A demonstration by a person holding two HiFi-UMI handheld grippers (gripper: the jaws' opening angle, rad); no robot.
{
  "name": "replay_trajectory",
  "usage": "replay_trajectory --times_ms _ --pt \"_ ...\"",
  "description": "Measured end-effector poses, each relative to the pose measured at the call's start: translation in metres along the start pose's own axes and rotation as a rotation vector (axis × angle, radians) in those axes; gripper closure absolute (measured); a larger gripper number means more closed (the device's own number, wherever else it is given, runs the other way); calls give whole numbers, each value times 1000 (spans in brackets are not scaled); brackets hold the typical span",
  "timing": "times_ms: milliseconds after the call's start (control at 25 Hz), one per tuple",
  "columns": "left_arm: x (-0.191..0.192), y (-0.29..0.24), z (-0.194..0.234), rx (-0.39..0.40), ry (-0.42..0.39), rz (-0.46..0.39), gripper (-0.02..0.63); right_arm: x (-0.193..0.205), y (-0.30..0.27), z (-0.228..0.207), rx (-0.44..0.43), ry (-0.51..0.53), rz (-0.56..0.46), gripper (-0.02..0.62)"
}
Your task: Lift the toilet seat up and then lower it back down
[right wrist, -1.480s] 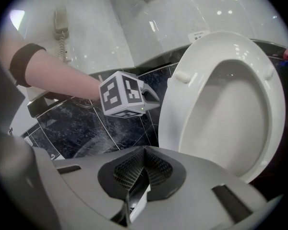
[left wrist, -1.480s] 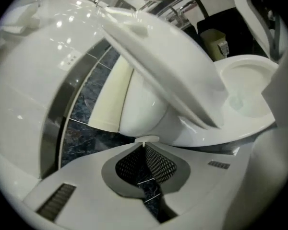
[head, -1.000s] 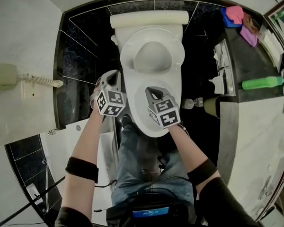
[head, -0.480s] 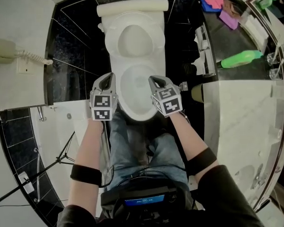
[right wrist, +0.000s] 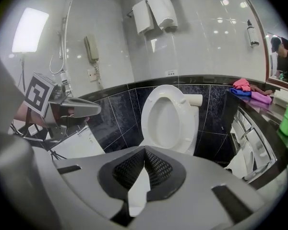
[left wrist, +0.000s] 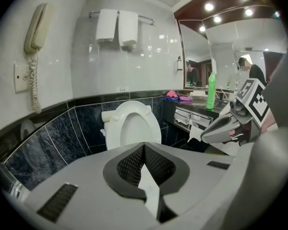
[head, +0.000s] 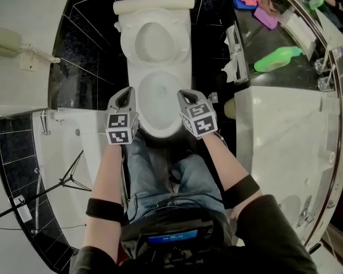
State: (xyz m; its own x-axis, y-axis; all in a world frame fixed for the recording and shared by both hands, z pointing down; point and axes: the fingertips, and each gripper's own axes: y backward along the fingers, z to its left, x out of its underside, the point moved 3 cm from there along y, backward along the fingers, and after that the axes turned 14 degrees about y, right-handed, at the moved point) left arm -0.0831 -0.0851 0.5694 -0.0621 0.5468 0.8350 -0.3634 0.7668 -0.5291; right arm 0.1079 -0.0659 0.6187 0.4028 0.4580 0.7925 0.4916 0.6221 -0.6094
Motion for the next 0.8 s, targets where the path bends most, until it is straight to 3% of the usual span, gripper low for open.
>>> replay_trajectory --times_ms 240,800 --pt "-13 30 -20 3 7 1 598 -8 34 9 -15 -16 14 586" --pt "-25 95 -2 63 -15 65 598 -32 84 51 72 -126 41 586"
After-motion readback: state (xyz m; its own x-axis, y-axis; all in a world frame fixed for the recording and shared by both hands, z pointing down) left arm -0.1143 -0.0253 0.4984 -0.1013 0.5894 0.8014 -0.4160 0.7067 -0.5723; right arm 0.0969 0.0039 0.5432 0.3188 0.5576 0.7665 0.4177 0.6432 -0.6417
